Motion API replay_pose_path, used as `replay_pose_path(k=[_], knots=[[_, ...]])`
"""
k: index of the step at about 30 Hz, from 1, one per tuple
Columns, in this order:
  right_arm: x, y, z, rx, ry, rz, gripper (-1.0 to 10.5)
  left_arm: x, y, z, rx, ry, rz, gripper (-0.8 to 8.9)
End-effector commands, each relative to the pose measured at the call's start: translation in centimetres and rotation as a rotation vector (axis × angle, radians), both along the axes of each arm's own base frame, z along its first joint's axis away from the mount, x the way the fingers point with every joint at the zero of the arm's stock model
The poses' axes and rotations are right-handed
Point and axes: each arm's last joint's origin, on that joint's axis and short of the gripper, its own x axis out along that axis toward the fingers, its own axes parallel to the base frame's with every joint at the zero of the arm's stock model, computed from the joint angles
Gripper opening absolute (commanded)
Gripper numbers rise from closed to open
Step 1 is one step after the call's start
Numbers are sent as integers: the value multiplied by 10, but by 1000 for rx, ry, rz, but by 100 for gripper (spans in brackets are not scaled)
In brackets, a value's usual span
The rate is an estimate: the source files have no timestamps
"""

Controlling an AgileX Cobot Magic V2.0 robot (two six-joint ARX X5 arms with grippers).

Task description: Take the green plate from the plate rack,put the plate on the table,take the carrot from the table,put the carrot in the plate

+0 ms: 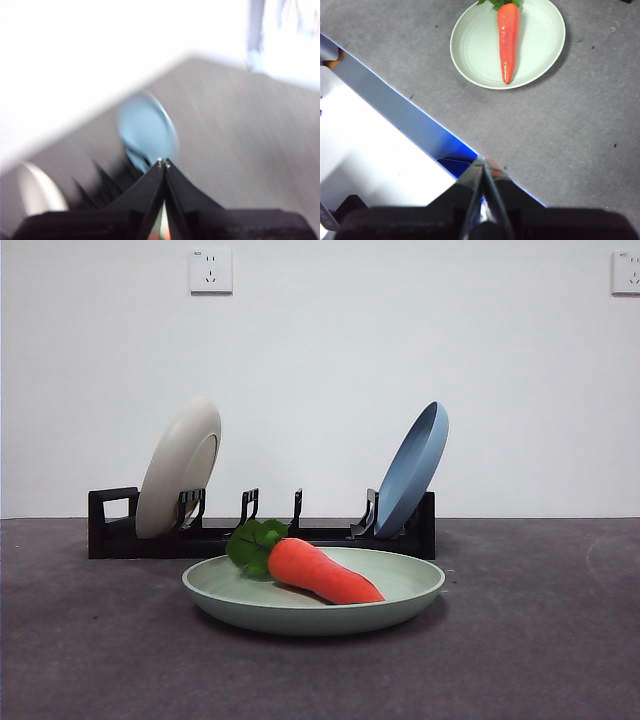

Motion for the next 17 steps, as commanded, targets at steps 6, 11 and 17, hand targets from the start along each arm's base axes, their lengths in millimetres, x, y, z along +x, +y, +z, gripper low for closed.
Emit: replay_pose_path(k=[6,11,17], knots=[[0,0,-1,0,-4,2,6,-24,65,-30,-81,-253,315,-3],[0,0,-1,0,-4,1,6,-37,80,-90,-70,-286,467,-3],[0,0,-1,0,-4,1,5,-37,87,-171,-81,-294,551,-3]])
